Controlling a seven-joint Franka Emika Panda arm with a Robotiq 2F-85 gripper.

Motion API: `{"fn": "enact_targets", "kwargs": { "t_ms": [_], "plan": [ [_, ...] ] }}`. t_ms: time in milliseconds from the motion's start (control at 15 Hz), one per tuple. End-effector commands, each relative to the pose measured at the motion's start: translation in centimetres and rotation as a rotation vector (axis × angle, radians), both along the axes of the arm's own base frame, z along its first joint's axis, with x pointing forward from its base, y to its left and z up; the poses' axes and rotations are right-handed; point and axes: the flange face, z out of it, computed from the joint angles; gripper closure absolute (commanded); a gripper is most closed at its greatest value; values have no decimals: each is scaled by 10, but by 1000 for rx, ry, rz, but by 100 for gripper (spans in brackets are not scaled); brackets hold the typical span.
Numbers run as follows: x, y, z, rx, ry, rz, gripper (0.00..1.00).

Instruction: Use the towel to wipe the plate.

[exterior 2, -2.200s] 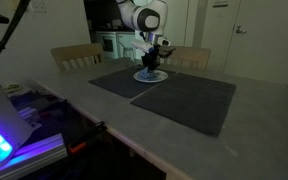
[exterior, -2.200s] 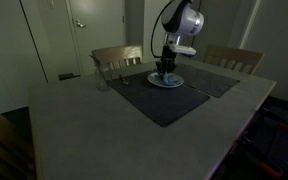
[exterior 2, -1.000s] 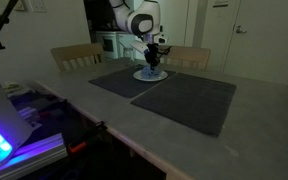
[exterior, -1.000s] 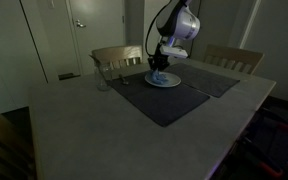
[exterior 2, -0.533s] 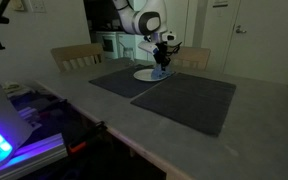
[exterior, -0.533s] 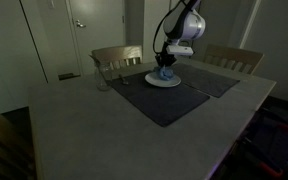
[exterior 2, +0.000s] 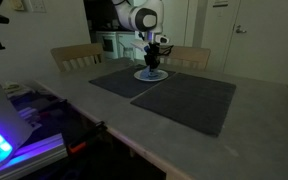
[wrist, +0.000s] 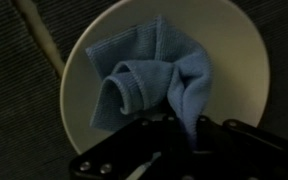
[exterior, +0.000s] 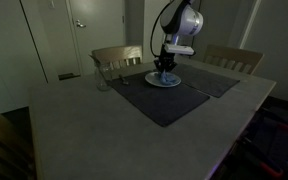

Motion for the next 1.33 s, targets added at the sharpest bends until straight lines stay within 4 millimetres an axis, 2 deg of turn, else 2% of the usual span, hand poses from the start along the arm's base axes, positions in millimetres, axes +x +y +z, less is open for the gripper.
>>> {"fn": "enact_targets", "kwargs": {
  "t_ms": [0,333,467,667,933,1267],
  "plan": [
    [-8,32,17,92,67,41,98],
    [2,86,64,116,-6,125,98],
    [3,114,85,140,-30,187,98],
    [-1,157,100,163,-54,270,98],
    [-17,196,88,163,-23,352,98],
    [-41,207,54,112,-11,417,98]
  ]
}}
